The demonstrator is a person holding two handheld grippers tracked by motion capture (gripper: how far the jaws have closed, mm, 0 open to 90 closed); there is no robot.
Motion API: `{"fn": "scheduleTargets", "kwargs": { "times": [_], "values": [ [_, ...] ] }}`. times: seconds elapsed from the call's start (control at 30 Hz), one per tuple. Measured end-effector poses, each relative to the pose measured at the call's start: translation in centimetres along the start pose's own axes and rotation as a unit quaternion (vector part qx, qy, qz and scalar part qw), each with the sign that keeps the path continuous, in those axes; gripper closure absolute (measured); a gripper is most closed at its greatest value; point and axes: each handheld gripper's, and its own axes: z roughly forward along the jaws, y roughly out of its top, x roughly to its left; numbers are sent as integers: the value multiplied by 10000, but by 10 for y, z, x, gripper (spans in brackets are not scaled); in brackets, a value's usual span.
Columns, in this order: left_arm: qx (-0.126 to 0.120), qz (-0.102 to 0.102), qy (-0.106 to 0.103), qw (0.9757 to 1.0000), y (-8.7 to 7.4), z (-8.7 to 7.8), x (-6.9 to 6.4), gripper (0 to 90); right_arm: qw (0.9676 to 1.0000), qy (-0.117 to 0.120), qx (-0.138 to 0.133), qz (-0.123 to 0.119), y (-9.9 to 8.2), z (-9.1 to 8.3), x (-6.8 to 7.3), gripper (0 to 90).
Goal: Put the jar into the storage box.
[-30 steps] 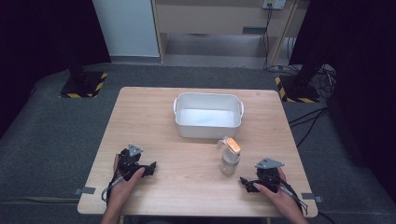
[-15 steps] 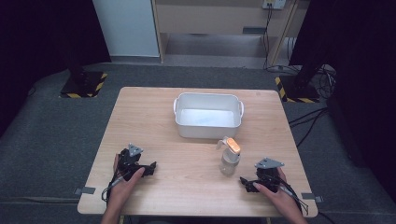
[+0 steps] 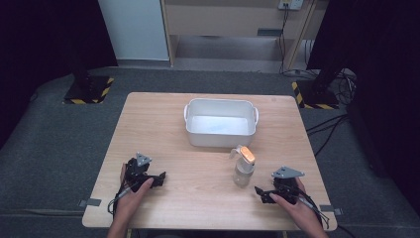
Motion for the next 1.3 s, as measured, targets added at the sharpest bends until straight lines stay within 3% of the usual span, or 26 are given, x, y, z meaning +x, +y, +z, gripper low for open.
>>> {"fn": "scheduleTargets", "kwargs": {
  "times": [0.87,1.3],
  "values": [
    [0,1,0,10000,0,0,0,0,9991,265,-264,-195,37,-30,25,93],
    [0,0,0,10000,0,0,0,0,9984,335,-425,-149,57,-39,33,155]
  ]
}}
